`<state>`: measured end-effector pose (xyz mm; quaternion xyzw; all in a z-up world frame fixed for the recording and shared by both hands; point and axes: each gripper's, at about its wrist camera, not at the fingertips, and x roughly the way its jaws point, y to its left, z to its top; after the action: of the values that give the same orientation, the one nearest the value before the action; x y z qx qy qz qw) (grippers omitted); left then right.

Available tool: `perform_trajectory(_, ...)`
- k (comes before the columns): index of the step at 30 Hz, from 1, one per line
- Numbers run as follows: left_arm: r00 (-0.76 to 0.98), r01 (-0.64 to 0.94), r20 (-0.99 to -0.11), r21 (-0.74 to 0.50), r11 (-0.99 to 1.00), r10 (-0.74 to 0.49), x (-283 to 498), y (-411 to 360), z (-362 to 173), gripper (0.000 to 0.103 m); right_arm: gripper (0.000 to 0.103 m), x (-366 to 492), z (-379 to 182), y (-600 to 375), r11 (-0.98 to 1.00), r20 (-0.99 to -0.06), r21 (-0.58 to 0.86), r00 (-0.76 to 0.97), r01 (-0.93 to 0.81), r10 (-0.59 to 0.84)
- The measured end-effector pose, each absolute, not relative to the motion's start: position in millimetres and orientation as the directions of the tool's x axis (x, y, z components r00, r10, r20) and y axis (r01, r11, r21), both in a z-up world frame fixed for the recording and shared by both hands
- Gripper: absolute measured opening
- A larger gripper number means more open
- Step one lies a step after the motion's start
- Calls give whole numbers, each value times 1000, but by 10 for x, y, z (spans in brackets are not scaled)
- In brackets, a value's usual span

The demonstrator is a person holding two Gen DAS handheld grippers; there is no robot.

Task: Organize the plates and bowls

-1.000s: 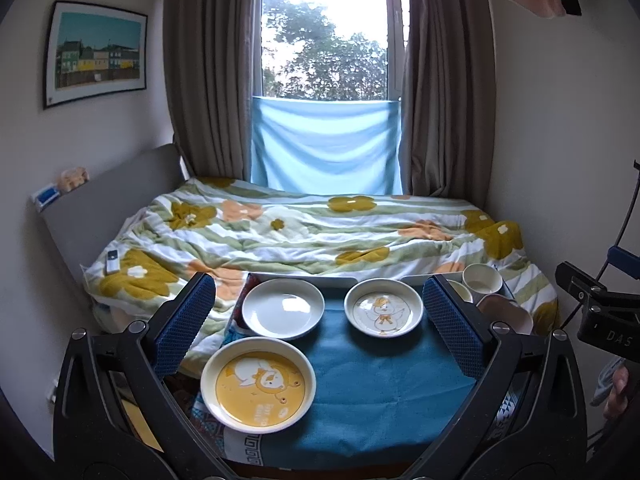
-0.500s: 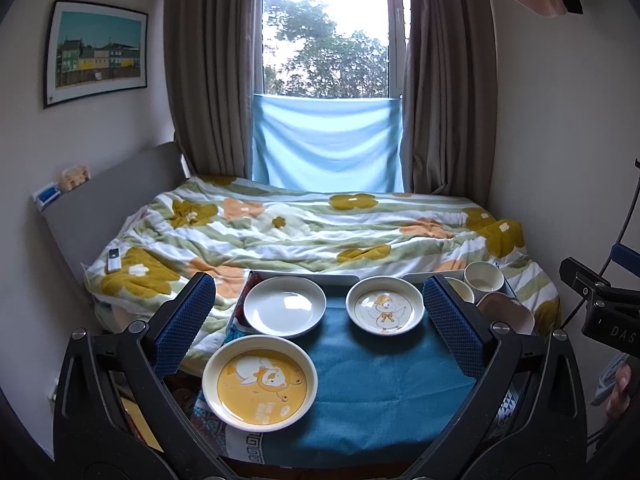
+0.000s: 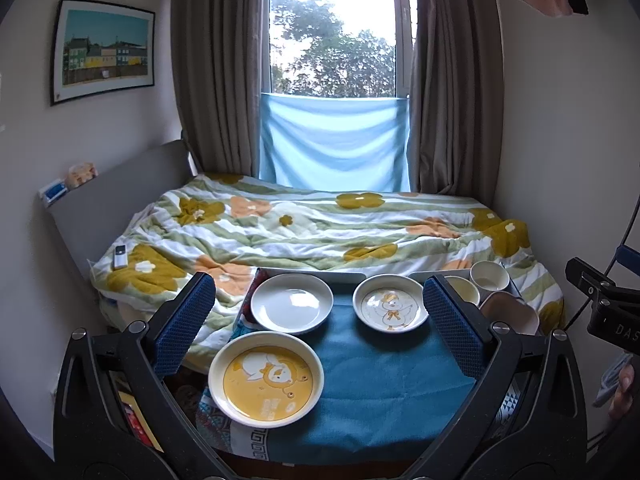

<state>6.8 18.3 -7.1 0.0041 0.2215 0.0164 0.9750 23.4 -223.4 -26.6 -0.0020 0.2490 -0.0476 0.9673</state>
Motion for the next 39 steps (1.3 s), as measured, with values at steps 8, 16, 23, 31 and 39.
perform_trajectory(8, 901, -31, -432, 16, 999, 35, 76, 166, -73, 103, 103, 228, -250, -2220, 996, -482, -27, 871, 90, -92)
perform_trajectory(16, 899, -30, -436, 17, 999, 34, 30, 124, -83, 103, 103, 210, -235, -2205, 996, -481, -25, 872, 91, -92)
perform_trajectory(23, 897, -28, -441, 17, 999, 32, 18, 83, -104, 103, 103, 199, -220, -2197, 996, -481, -21, 872, 92, -91)
perform_trajectory(31, 896, -27, -442, 19, 999, 32, 6, 59, -98, 103, 103, 190, -212, -2185, 996, -481, -21, 872, 92, -91)
perform_trajectory(39, 893, -29, -449, 14, 999, 32, 33, 45, -52, 103, 103, 173, -197, -2179, 996, -481, -19, 872, 90, -88)
